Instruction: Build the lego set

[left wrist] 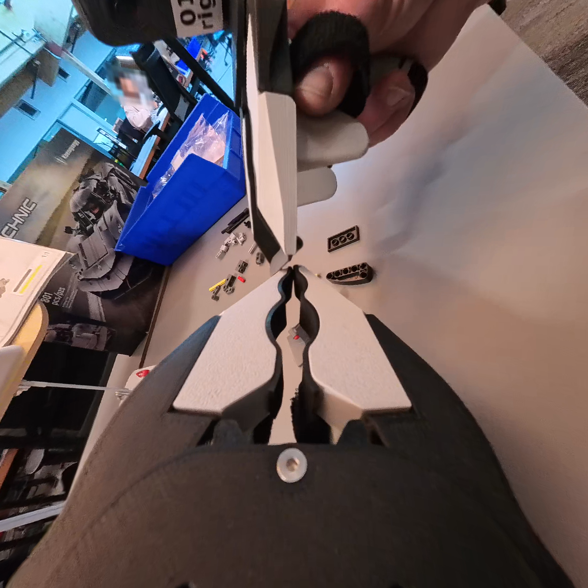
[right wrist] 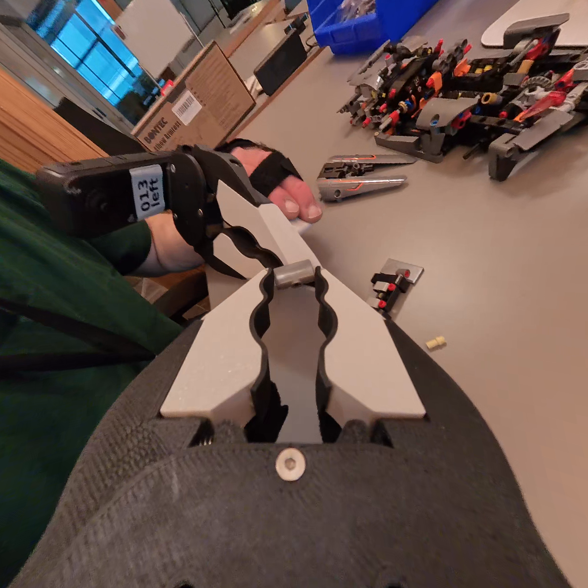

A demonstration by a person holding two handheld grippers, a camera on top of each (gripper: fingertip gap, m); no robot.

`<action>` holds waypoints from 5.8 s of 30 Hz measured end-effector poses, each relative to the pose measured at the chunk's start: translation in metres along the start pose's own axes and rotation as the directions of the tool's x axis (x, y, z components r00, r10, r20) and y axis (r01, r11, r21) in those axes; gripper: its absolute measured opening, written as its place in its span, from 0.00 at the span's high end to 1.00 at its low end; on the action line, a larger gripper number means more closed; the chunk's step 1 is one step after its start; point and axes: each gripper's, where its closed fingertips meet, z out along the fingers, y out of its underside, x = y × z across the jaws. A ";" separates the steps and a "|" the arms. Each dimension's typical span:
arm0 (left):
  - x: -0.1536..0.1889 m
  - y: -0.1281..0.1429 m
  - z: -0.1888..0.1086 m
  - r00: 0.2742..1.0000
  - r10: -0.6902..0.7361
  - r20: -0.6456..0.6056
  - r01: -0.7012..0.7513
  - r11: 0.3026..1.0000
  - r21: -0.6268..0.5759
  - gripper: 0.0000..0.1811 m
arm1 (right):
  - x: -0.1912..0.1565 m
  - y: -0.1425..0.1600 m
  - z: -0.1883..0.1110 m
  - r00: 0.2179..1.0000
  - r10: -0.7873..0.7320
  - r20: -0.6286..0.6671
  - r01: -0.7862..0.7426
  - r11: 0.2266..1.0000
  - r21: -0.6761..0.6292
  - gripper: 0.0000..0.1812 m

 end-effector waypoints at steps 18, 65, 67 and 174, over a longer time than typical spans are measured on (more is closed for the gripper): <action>-0.022 0.002 -0.002 0.990 -0.119 0.074 0.115 0.992 0.050 0.84 | 0.000 -0.021 -0.012 0.985 0.104 0.137 -0.120 0.986 0.119 0.87; -0.030 0.012 -0.004 0.985 -0.152 0.084 0.149 0.988 0.042 0.97 | 0.179 0.032 -0.178 0.654 -0.204 -0.729 0.022 0.968 -0.250 0.89; -0.031 0.013 -0.004 0.984 -0.158 0.082 0.155 0.987 0.040 0.97 | 0.187 0.031 -0.170 0.650 -0.250 -0.718 0.038 0.954 -0.298 0.90; -0.030 0.011 -0.007 0.918 -0.385 -0.091 0.395 0.905 0.155 0.97 | 0.030 -0.013 -0.009 0.687 -0.701 -0.190 0.601 0.696 -0.393 0.99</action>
